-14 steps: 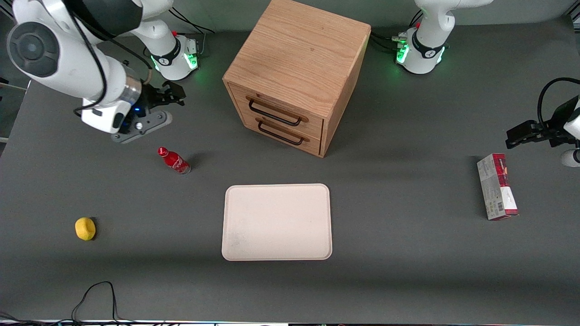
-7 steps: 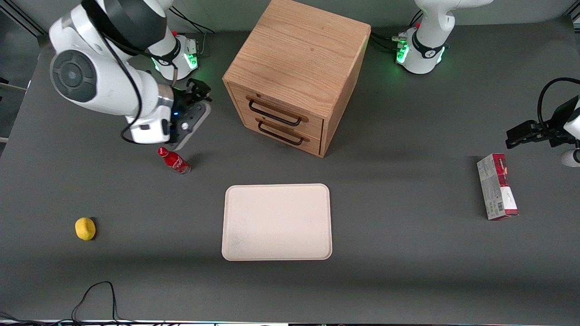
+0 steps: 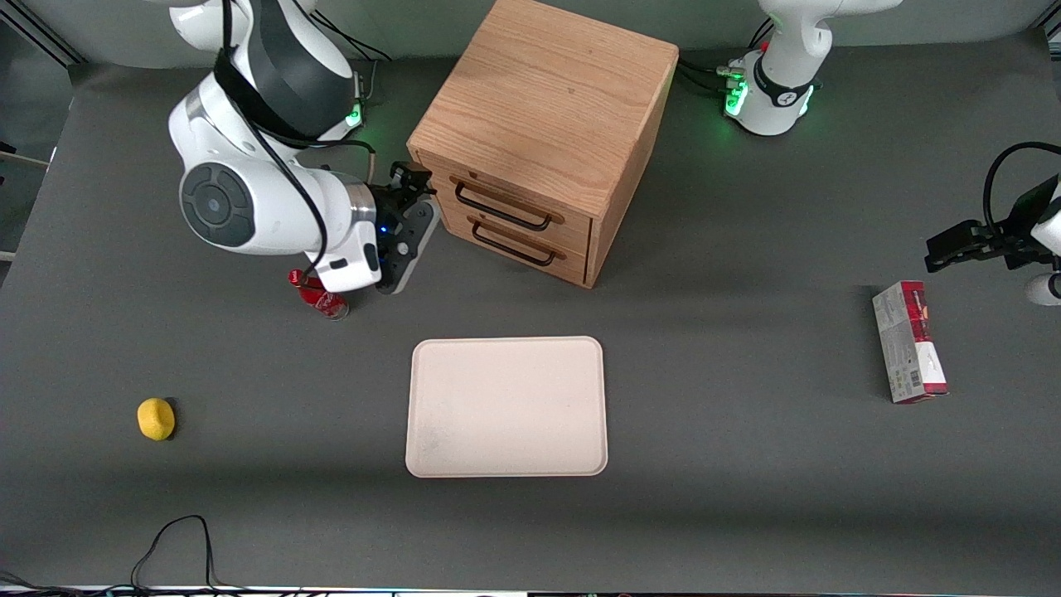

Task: Open upper drawer
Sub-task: 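Align the open right gripper with the upper drawer's black handle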

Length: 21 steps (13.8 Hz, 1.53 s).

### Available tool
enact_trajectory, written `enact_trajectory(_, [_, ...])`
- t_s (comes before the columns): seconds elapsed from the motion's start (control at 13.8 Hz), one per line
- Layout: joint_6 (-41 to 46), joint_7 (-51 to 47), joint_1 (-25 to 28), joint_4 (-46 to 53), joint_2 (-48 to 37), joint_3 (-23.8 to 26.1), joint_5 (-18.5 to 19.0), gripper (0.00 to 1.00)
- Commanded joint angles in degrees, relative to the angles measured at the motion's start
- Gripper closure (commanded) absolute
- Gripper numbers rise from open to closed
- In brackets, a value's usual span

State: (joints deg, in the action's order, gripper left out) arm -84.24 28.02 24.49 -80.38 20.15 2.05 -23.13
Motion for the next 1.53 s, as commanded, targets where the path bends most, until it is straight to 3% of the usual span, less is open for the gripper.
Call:
enact_trajectory(0.0, [-2.2, 1.2, 0.5, 5.1, 3.8, 0.6, -1.5, 0.0])
enact_trajectory(0.58, [-15.9, -0.7, 4.7, 4.9, 8.9, 1.6, -0.6, 0.0])
enact_trajectory(1.45, [-10.1, -3.6, 6.2, 2.3, 9.2, 1.6, -0.7, 0.0])
